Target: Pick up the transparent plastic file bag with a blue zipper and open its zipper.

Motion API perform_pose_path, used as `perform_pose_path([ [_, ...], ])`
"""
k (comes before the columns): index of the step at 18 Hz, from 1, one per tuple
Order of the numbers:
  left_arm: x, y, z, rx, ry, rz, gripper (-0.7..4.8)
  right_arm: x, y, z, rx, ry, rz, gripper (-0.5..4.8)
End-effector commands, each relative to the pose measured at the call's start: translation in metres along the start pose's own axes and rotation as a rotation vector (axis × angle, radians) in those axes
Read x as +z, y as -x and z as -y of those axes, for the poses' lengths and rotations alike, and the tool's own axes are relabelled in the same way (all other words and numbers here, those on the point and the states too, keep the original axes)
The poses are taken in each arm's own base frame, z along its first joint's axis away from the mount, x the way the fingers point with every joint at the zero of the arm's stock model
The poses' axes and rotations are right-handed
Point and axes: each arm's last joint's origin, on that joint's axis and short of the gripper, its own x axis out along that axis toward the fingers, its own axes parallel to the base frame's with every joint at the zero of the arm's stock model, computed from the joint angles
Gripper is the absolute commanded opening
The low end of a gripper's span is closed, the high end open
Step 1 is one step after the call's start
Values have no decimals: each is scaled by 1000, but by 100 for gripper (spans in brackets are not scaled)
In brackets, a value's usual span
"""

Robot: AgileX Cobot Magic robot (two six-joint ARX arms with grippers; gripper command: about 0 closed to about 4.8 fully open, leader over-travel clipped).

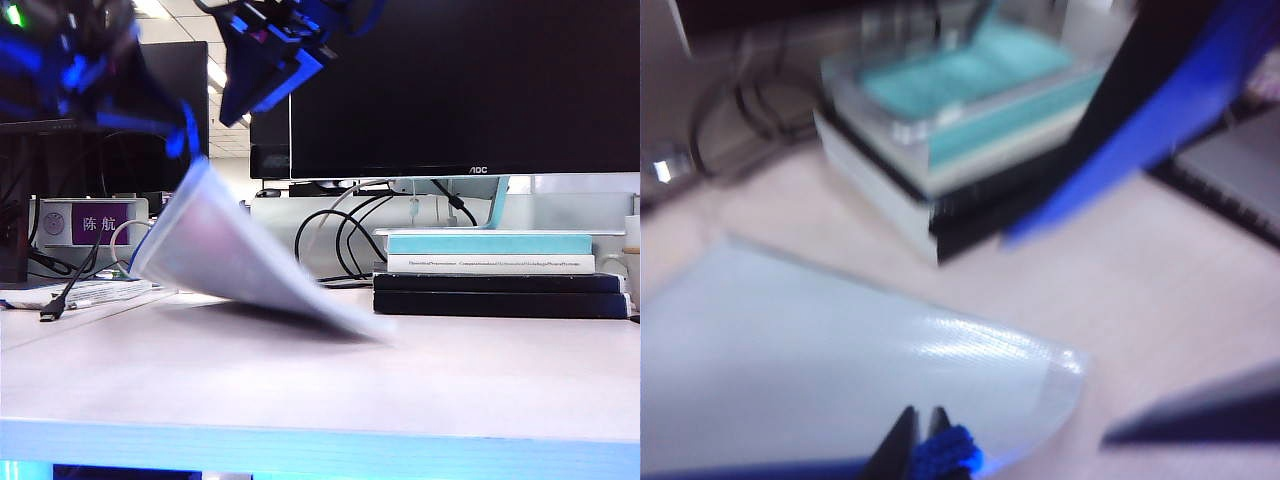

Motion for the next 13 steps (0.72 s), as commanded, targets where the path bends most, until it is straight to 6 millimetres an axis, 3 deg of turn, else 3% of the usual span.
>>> perform_pose_path([
  [1, 17, 6, 1, 2, -29, 60, -6, 4, 3, -1, 34, -38, 41, 316],
  [13, 30, 7, 2, -53, 31, 135, -6, 9, 0, -1, 76, -102, 117, 315],
])
